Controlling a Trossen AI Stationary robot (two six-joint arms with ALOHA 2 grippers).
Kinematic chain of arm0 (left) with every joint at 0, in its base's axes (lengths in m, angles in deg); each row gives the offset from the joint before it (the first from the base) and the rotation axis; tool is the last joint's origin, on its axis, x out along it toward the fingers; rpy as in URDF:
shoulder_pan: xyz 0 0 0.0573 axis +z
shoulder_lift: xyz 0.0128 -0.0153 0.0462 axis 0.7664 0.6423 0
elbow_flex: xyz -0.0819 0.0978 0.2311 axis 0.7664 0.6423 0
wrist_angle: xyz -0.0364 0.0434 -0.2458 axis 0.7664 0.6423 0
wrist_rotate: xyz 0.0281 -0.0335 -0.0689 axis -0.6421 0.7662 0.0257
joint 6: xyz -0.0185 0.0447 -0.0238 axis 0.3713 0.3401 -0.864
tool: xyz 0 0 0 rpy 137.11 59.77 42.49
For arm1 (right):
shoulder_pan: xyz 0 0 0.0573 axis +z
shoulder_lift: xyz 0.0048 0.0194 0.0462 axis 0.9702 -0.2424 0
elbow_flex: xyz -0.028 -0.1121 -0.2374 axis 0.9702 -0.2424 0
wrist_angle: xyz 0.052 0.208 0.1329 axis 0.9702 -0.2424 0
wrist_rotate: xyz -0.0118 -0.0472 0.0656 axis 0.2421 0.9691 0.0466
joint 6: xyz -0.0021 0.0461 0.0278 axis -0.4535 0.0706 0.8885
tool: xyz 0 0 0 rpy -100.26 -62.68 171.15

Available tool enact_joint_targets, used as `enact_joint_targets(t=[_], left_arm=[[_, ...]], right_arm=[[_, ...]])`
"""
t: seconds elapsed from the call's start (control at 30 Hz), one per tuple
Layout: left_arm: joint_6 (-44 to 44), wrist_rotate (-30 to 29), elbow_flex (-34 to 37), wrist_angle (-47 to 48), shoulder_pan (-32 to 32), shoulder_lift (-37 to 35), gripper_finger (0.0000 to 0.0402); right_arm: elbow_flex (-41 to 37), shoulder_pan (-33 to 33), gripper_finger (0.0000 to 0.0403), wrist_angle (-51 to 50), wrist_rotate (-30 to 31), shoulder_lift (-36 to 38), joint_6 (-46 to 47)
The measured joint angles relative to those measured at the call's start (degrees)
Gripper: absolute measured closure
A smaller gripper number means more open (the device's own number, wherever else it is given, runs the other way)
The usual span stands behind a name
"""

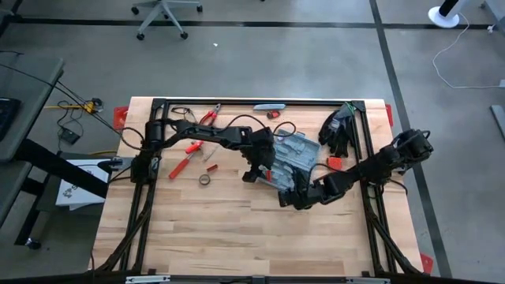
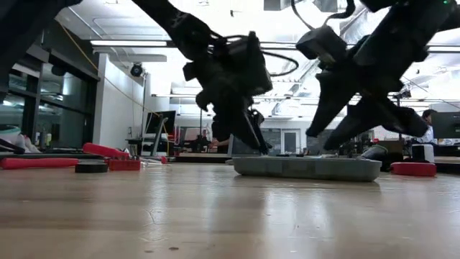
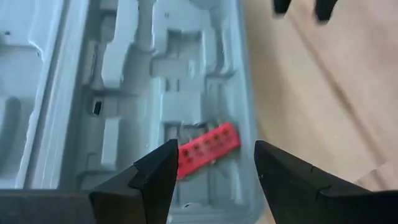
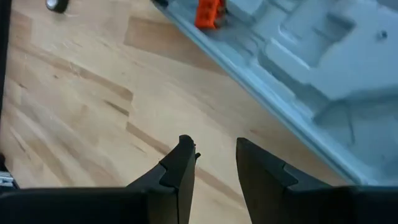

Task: Prefit tool cases
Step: Put the right orange multi-bit set into the gray tool case

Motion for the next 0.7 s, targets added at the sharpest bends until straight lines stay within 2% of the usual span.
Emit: enact_joint_targets(t=[0.17,0.4,0.6,0.7], left_arm=[[-0.05,-3.06,-1.60,6.28,0.43,3.06,0.0213],[-7.85,-0.07,-1.36,13.19,-0.50,2.29,0.0247],[-10.41,-0.74,-1.23,13.15,-2.81,1.92,0.0270],[-11.90,-3.85,-1.23,12.66,-3.65,1.82,0.0287]], right_arm=[[0.00,1.95,0.0293,-1.97,1.31,-0.02,3.45],[0.00,2.96,0.0293,-5.63,2.50,-0.02,5.04],[0.00,1.81,0.0293,-5.71,2.91,-0.02,3.05],[0.00,1.59,0.0293,-5.63,3.32,-0.03,2.84]])
